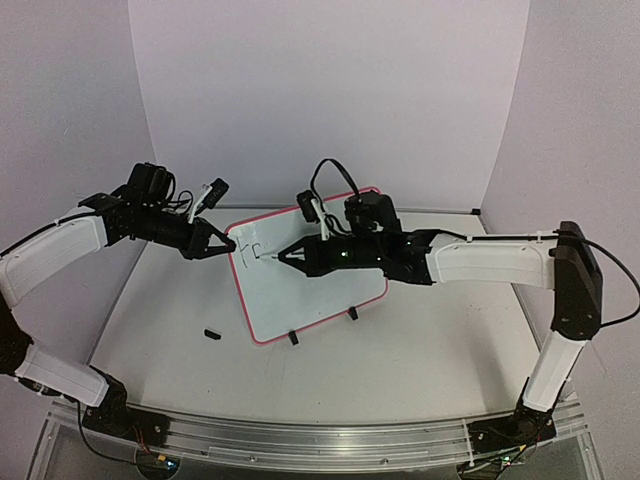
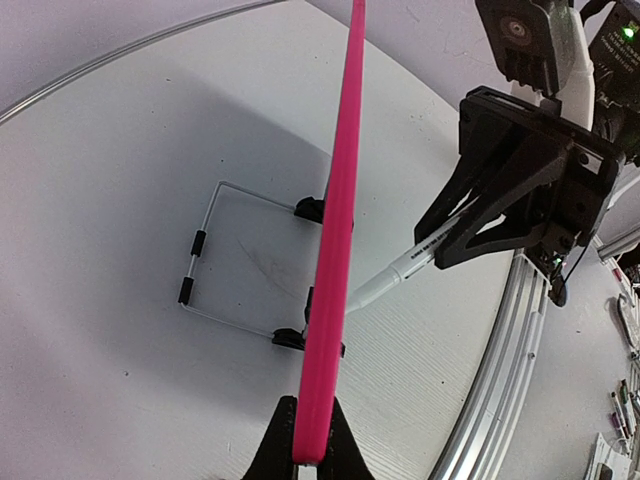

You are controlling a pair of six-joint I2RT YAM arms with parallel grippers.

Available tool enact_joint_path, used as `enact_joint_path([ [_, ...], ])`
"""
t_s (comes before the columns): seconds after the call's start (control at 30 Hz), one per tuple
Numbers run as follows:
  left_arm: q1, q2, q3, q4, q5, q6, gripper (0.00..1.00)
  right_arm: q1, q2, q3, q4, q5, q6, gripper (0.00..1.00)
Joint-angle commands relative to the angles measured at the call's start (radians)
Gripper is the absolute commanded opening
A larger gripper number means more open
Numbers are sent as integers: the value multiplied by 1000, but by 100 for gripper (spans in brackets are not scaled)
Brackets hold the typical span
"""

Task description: Write a sentence on the whiteboard

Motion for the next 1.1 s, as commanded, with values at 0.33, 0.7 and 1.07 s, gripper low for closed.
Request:
enact_joint_path([
  [0.33,0,-10,-7,7,-29,41,0,-6,-77,6,58,64,2,0],
  [0.7,0,-9,-7,8,-29,40,0,-6,-55,-8,62,32,9,0],
  [1.07,0,-9,-5,6,-29,40,0,-6,-52,-58,62,6,29,0],
])
